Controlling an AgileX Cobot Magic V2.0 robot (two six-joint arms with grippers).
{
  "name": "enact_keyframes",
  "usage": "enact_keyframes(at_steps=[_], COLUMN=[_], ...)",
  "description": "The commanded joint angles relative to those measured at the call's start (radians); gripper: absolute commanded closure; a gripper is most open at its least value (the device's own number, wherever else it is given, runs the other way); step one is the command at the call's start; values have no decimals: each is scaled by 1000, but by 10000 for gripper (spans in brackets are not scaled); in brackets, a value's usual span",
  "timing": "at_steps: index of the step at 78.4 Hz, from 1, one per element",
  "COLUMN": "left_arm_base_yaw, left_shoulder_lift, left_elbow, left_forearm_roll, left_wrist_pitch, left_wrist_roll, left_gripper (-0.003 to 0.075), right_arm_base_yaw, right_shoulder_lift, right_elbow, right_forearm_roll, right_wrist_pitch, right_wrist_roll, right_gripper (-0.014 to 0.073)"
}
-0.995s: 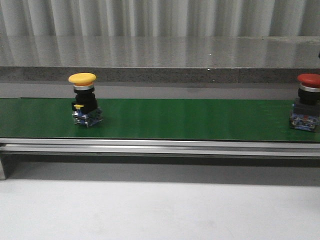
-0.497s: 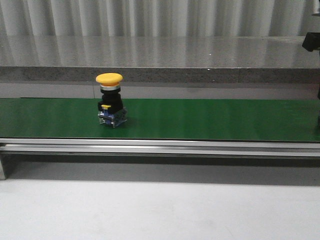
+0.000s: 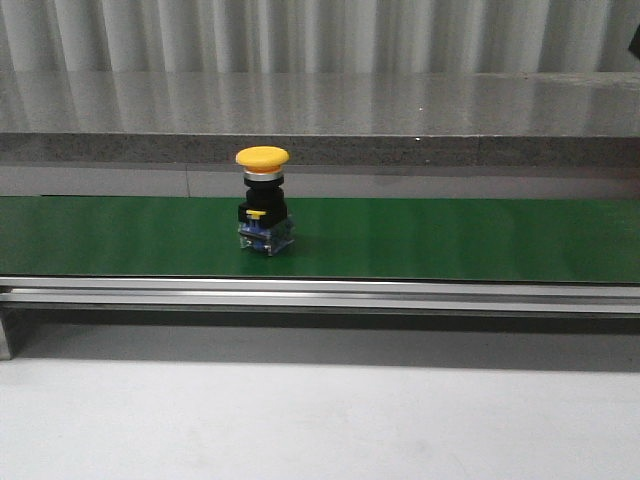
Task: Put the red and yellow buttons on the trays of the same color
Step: 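Carry the red button into the red tray and open the right gripper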
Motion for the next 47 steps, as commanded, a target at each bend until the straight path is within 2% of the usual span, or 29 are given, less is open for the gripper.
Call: enact_keyframes(at_steps=[1, 25, 40, 47], left_arm_base_yaw=[-9, -9, -9, -9], left_shoulder_lift=[8, 8, 8, 8], left_elbow=[-27, -27, -27, -27], left_forearm_roll=[-11, -11, -11, -11], left_wrist_pitch=[-68, -68, -68, -68], left_wrist_roll=[0, 0, 0, 0], left_gripper=[741, 741, 741, 741], right_arm_base_yaw=[-59, -304, -392, -400], right_shoulder_lift=[-37, 72, 156, 188], right_elbow=[-81, -215, -238, -238], right_forearm_roll=[1, -3, -3, -3], right_wrist_pitch=[-16, -32, -117, -133], right_wrist_roll=[-10, -9, -8, -8], right_gripper=[408, 408, 408, 408])
